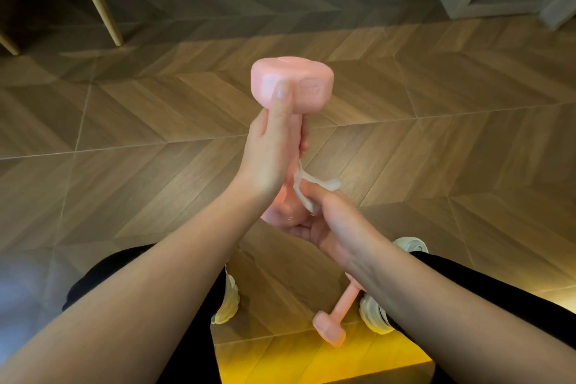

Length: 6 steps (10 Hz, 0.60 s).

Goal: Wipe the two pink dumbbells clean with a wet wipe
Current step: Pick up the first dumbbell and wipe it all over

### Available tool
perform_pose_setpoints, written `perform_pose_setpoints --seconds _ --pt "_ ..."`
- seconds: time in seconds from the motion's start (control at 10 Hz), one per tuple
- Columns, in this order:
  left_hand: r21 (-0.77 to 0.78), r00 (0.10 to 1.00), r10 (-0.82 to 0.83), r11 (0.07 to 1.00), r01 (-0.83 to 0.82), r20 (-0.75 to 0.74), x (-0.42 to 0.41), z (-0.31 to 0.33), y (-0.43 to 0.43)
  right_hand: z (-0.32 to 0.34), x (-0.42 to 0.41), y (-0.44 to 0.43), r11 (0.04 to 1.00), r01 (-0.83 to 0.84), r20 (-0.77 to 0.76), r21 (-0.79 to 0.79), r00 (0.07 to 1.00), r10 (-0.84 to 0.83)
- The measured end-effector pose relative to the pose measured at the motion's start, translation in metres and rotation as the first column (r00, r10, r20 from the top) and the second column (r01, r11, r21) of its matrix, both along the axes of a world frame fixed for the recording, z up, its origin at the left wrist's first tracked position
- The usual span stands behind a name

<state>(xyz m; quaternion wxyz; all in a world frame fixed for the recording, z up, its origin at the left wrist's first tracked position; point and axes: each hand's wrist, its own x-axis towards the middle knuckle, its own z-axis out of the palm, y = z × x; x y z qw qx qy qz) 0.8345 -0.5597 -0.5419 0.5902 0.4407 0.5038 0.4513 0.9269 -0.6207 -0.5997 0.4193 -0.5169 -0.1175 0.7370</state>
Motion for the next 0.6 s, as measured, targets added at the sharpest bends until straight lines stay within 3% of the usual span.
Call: perform_pose_setpoints --seconds 0.2,0.5,0.6 --pt "0.065 0.998 -0.049 0.997 0.047 0.025 0.0040 -0.0080 0.0042 0.0036 0.0049 0.0041 0.986 -0.119 0.026 -0.115 0.992 0.123" --pt "0.067 0.992 -0.113 0.992 0.109 0.058 0.0005 -0.0059 -0.0014 -0.0036 0.0048 -0.0006 0.973 -0.215 0.150 -0.083 0.963 0.225" --pt "0.009 0.978 -0.165 0.986 0.165 0.130 0.0000 -0.0045 0.0029 -0.0062 0.0068 -0.0004 0.969 -0.238 0.124 -0.073 0.961 0.245"
